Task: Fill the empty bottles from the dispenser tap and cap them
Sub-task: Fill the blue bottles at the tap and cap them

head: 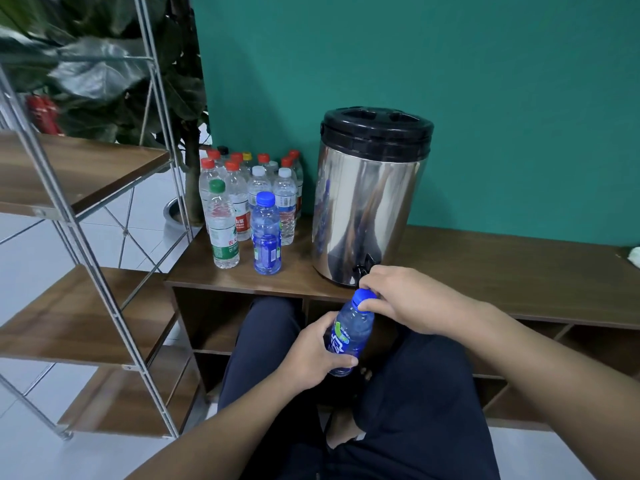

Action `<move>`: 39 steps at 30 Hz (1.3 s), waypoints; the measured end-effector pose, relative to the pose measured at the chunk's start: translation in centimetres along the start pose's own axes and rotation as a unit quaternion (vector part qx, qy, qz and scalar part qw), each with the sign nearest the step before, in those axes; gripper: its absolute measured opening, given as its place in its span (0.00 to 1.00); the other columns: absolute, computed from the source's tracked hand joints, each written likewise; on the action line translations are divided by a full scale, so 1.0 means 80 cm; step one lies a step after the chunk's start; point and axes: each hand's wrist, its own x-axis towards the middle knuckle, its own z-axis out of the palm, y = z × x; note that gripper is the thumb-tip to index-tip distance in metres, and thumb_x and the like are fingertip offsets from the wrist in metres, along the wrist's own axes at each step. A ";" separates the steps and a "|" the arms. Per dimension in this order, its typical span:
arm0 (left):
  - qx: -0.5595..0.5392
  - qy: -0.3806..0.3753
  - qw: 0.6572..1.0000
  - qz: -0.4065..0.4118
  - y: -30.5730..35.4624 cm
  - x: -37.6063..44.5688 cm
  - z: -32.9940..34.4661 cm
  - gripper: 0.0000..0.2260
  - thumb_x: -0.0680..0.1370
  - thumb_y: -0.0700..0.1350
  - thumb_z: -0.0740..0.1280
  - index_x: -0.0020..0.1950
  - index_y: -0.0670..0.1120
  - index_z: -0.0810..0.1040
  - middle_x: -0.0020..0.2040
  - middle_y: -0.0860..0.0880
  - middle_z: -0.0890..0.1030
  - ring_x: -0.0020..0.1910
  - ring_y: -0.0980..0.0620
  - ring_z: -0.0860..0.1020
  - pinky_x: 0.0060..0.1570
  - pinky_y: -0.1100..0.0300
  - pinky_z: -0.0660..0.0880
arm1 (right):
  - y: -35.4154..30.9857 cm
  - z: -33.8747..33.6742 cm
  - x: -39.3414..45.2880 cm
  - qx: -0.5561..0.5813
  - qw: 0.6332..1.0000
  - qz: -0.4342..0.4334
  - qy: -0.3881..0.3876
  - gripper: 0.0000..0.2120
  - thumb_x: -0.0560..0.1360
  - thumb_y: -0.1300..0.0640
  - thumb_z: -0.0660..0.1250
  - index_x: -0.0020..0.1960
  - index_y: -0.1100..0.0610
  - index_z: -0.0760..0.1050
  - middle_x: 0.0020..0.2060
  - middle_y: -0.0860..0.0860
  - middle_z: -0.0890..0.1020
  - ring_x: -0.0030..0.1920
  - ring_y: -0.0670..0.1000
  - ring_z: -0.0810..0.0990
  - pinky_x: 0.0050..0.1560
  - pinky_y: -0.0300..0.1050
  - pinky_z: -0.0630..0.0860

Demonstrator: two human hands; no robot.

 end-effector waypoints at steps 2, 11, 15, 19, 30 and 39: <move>0.008 0.009 1.000 0.005 0.009 -0.004 -0.004 0.31 0.69 0.39 0.85 0.68 0.55 0.80 0.59 0.54 0.88 0.59 0.51 0.87 0.65 0.46 0.83 | -0.013 -0.012 0.002 -0.036 0.999 0.022 0.016 0.22 0.86 0.33 0.61 0.50 0.51 0.73 0.45 0.45 0.74 0.45 0.52 0.76 0.50 0.52 0.76; 0.006 0.023 1.000 0.010 0.030 -0.014 -0.035 0.33 0.69 0.43 0.86 0.71 0.57 0.80 0.61 0.54 0.88 0.60 0.51 0.87 0.66 0.42 0.83 | -0.034 -0.036 0.005 0.047 0.996 -0.060 0.036 0.23 0.87 0.36 0.64 0.79 0.43 0.73 0.65 0.40 0.76 0.59 0.46 0.79 0.63 0.46 0.76; 0.008 0.016 1.000 0.013 0.040 -0.016 -0.056 0.33 0.69 0.41 0.86 0.71 0.55 0.81 0.61 0.51 0.88 0.61 0.48 0.87 0.67 0.39 0.82 | -0.037 -0.053 0.014 0.064 0.994 -0.089 0.028 0.18 0.89 0.46 0.65 0.78 0.46 0.76 0.64 0.38 0.74 0.59 0.41 0.78 0.64 0.39 0.72; 0.003 0.026 1.000 0.018 0.049 -0.021 -0.069 0.32 0.69 0.39 0.86 0.71 0.54 0.81 0.61 0.52 0.89 0.61 0.49 0.87 0.67 0.40 0.82 | -0.050 -0.068 0.032 0.058 0.995 -0.079 0.035 0.13 0.88 0.45 0.67 0.70 0.46 0.80 0.52 0.36 0.70 0.50 0.37 0.75 0.56 0.34 0.69; 0.032 0.076 0.997 0.014 0.062 -0.020 -0.093 0.33 0.69 0.44 0.88 0.71 0.57 0.80 0.62 0.57 0.88 0.62 0.54 0.86 0.67 0.44 0.83 | -0.075 -0.077 0.059 0.066 0.990 -0.037 0.115 0.21 0.83 0.35 0.69 0.55 0.53 0.84 0.44 0.47 0.79 0.44 0.47 0.77 0.49 0.51 0.77; 0.039 0.092 0.995 0.016 0.077 -0.010 -0.109 0.34 0.71 0.49 0.88 0.73 0.59 0.78 0.63 0.62 0.86 0.62 0.61 0.84 0.65 0.50 0.84 | -0.080 -0.072 0.096 0.061 0.984 0.000 0.168 0.29 0.82 0.29 0.63 0.44 0.55 0.83 0.39 0.48 0.80 0.42 0.51 0.79 0.46 0.55 0.79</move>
